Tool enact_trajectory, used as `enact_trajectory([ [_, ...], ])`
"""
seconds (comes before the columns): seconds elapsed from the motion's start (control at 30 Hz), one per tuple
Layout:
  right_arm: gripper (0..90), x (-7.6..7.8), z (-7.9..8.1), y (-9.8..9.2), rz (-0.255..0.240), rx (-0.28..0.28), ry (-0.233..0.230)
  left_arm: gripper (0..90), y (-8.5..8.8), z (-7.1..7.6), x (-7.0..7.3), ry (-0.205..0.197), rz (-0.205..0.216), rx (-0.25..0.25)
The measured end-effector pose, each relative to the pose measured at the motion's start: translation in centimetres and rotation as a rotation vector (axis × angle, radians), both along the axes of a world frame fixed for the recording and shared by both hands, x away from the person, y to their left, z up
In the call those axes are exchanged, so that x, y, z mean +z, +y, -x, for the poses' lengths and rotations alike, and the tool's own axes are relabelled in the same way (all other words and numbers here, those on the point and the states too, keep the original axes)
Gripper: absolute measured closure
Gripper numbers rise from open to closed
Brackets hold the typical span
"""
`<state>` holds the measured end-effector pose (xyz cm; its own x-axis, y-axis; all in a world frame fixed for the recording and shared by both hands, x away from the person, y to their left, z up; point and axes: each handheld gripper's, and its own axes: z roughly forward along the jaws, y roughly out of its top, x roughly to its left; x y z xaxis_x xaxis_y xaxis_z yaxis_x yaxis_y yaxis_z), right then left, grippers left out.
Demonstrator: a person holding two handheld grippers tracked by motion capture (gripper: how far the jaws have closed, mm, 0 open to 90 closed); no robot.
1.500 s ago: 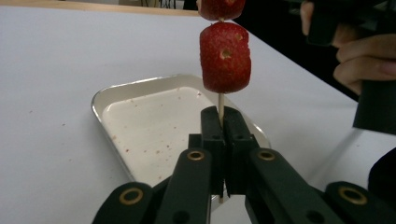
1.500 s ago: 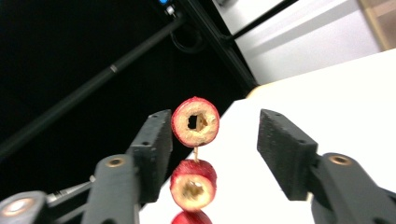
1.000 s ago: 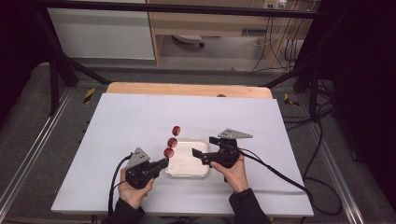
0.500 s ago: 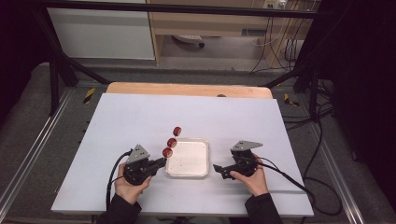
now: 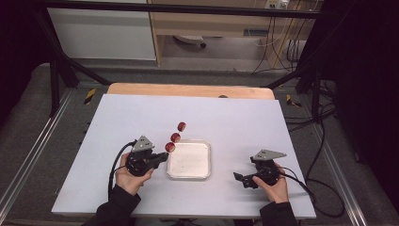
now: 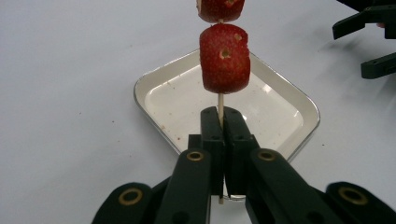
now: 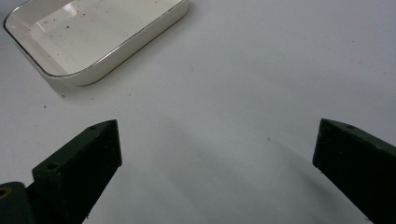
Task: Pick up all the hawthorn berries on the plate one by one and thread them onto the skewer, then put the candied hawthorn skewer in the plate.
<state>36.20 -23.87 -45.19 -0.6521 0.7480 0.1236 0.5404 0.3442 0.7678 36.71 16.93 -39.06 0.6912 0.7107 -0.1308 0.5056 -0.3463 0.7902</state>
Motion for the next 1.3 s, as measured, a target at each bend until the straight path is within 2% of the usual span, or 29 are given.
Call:
enact_trajectory([
  [0.2, 1.4, -0.1, 0.5, -0.9, 0.001, -0.018, 0.003, 88.4, -1.0, -1.0, 0.4, 0.027, -0.044, -0.020],
  [0.4, 1.3, -0.2, 0.8, -1.4, 0.006, -0.019, 0.004, 88.4, -1.9, -2.0, 0.3, 0.054, -0.082, -0.024],
  [0.6, 1.3, -0.2, 1.0, -1.6, -0.009, -0.026, 0.006, 88.4, -3.2, -2.8, 0.1, 0.079, -0.116, -0.030],
  [0.77, 1.3, -0.2, 1.0, -1.5, -0.009, -0.018, 0.008, 88.4, -4.4, -3.1, -0.9, 0.115, -0.162, -0.027],
  [0.83, 1.3, -0.2, 1.1, -1.5, -0.007, -0.017, 0.009, 88.4, -4.9, -3.3, -1.4, 0.141, -0.189, -0.030],
  [1.07, 1.3, -0.2, 1.1, -1.6, -0.016, -0.017, -0.001, 88.4, -5.6, -3.1, -3.2, 0.203, -0.218, -0.028],
  [1.3, 1.3, -0.2, 1.1, -1.6, -0.015, -0.018, 0.004, 88.4, -5.8, -2.6, -3.9, 0.244, -0.249, -0.032],
])
